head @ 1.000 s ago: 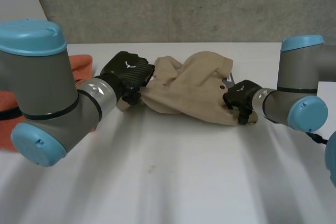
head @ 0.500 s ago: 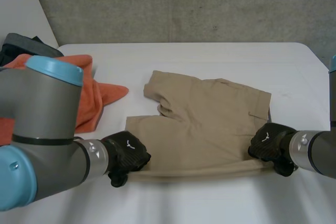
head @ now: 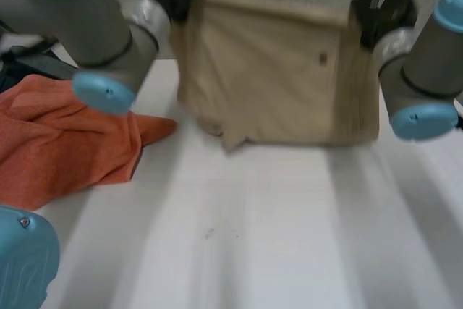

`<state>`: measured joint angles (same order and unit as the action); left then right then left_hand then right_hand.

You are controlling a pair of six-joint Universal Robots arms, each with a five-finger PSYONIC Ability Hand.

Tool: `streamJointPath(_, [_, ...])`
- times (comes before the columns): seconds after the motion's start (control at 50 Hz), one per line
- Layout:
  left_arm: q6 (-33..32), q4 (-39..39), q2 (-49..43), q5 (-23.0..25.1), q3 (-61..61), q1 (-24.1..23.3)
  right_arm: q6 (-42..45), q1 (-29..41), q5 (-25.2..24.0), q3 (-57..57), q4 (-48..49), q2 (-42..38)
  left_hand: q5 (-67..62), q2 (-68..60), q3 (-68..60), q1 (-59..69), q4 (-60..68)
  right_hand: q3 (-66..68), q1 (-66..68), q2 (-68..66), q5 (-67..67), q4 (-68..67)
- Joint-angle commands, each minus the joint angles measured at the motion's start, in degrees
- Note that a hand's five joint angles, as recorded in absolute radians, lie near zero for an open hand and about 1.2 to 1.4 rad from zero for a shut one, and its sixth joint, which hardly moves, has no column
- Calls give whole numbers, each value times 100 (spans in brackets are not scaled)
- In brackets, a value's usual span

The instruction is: Fold the laundry.

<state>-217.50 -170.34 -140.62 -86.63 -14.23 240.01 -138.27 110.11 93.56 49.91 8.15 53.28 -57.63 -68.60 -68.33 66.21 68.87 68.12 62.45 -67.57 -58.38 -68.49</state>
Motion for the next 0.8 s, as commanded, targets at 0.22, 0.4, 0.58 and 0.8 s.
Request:
streamJointPath(0.22, [1368,-1414,773,-38,-887,99,-1229,151,-48,757,2060,605,-1237,-1140,-1167,1379,1113,1188,1755,-1243,-1162,-1151])
streamJointPath(0.4, [1386,-1476,528,76,-2836,327,-808,160,-241,1661,1173,-80,-1237,-1140,-1167,1379,1113,1188,1755,-1243,-1162,-1151])
streamJointPath(0.58, [1201,-1002,904,542,-4377,371,-219,107,-294,2339,241,-240,-1237,-1140,-1167,1379,1113,1188,1755,-1243,-1162,-1151])
streamJointPath(0.8, [244,1325,2477,612,-5783,-33,545,-25,-355,3006,-2675,1113,-1237,-1140,-1167,1379,1113,1188,1755,-1243,-1162,-1151])
